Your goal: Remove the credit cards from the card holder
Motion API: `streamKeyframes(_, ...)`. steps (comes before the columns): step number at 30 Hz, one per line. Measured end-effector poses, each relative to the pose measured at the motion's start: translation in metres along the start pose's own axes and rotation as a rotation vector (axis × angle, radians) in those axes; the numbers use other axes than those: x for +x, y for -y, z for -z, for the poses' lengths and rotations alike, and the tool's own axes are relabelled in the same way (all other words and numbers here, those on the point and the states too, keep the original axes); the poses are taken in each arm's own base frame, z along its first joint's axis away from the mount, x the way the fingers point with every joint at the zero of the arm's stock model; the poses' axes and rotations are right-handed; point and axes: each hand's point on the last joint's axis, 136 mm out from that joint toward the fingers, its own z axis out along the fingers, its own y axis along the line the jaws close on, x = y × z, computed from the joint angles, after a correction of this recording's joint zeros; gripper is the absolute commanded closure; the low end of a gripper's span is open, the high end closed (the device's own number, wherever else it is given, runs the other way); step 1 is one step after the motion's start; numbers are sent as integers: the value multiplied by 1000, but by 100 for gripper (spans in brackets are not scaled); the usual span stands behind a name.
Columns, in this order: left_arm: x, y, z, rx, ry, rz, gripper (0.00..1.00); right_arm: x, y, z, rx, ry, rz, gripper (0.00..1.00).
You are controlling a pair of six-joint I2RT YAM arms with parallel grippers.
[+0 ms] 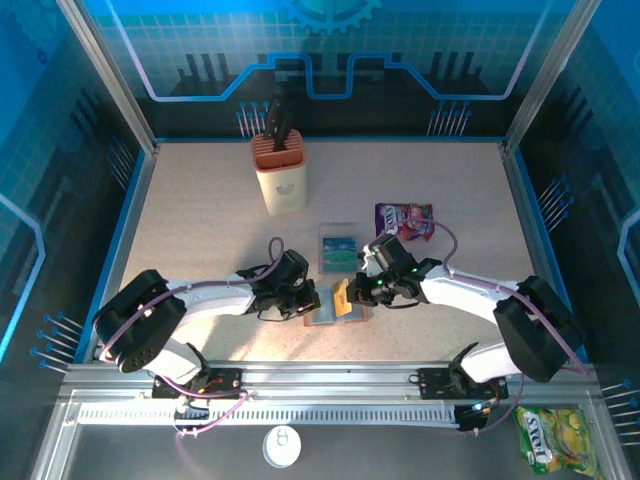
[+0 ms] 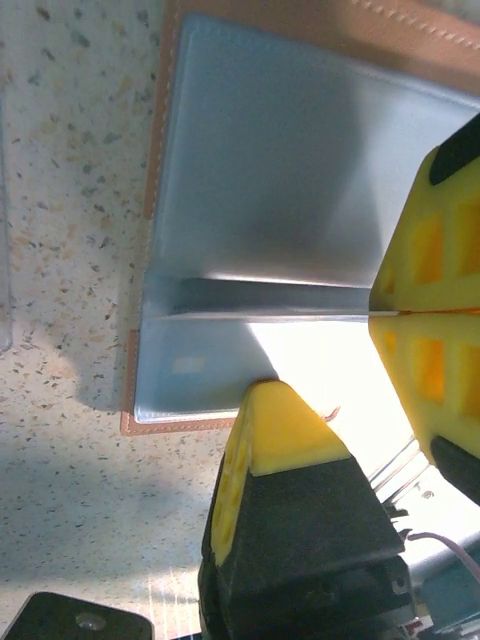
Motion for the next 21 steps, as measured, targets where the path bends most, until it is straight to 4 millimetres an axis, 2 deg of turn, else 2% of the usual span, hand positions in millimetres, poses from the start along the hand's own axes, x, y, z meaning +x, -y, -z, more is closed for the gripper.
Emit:
streamKeyframes(5,-1,-3,2,-15,8,-5,100,0,2,10,28,14,23,94)
streamKeyframes(11,-2,-2,2,-19,10,-28,100,-9,1,20,56,29,62,94)
streamKeyframes(21,-3,-1,11,-23,31,-46,97,-40,-18,42,122,48,347,95)
